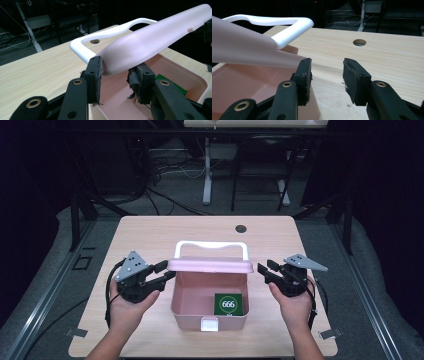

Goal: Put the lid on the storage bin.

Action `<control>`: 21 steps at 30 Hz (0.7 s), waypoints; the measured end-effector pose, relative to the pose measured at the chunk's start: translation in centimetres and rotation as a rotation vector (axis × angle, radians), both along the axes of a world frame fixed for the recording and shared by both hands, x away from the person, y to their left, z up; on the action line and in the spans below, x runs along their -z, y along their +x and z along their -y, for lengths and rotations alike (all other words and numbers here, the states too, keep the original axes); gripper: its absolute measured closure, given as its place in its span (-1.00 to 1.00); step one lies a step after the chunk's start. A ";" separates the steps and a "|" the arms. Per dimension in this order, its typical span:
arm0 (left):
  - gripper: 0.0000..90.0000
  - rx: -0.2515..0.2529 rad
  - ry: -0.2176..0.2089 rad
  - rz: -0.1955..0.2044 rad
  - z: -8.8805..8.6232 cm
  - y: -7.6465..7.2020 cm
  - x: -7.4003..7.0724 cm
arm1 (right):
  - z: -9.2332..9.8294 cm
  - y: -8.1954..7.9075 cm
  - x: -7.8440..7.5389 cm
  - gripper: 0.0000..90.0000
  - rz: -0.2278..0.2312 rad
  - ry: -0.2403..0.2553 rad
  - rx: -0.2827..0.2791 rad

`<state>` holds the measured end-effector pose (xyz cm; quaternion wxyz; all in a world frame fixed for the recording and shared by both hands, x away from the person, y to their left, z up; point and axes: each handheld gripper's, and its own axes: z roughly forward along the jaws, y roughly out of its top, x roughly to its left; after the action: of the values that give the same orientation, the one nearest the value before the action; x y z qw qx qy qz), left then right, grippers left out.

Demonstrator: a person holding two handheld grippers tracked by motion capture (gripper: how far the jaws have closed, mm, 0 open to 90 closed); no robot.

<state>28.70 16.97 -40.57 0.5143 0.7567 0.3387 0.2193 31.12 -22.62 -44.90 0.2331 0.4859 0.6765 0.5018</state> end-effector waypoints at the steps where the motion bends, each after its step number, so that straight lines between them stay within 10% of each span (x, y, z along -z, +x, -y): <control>1: 0.39 0.001 0.003 -0.002 0.0 -0.1 0.0 | 0.0 0.0 0.0 0.29 -0.001 -0.002 0.001; 21: 0.44 0.006 0.028 -0.008 -0.2 -1.3 0.9 | 0.0 0.2 0.5 0.29 -0.010 -0.003 0.001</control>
<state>27.39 17.18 -41.51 0.5030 0.7658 0.3353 0.2192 31.32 -22.61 -45.43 0.2305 0.4883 0.6783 0.4984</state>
